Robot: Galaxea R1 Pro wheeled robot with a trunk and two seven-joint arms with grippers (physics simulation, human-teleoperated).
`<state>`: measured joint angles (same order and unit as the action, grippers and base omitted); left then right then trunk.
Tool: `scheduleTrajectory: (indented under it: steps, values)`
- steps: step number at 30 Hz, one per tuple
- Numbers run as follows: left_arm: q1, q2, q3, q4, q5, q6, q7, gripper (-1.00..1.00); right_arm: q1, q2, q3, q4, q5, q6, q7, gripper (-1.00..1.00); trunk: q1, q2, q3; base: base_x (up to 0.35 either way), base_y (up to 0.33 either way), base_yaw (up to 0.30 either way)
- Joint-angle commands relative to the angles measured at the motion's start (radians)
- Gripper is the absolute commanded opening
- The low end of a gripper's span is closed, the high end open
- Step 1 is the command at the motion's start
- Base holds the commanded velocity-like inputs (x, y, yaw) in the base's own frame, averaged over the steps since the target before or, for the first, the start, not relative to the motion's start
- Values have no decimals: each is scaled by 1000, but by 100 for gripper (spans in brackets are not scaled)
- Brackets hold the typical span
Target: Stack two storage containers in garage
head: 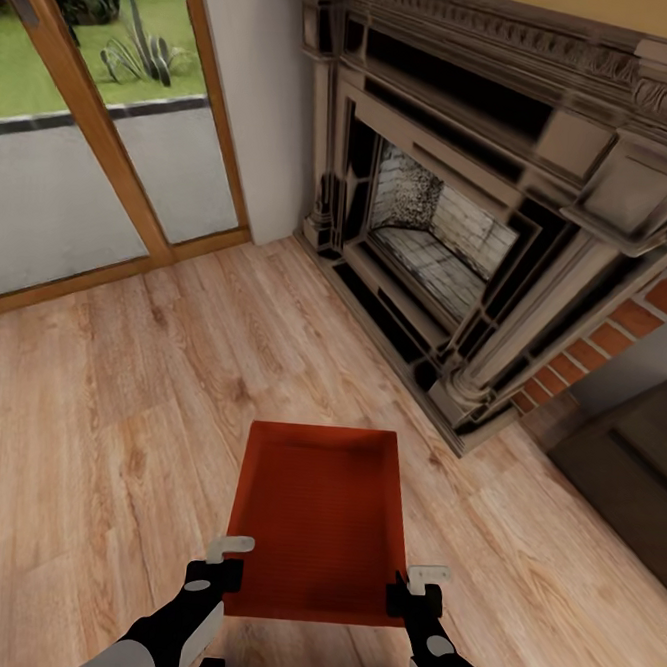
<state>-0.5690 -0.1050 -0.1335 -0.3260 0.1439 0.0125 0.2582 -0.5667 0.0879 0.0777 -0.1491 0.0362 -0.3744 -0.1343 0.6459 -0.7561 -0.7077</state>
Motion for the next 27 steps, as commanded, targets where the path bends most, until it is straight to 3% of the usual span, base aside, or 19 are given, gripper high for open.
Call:
scheduleTrajectory:
  steps: [1, 12, 27]
  values:
    - [0, 7, 6, 2, 13, 2, 13, -100, -1, -2, -18, -3, -2, -6, -14, -100, 0, -1, -1, -341, 0, 0]
    - [0, 7, 5, 2, 13, -2, 13, -100, -1, -2, -18, -3, -7, -6, -14, -100, 0, -1, -1, -323, 0, 0]
    - [0, 7, 5, 1, 11, -5, 13, -100, -1, 0, -18, -3, -6, -6, -15, -100, 0, -1, 17, -24, 0, 0]
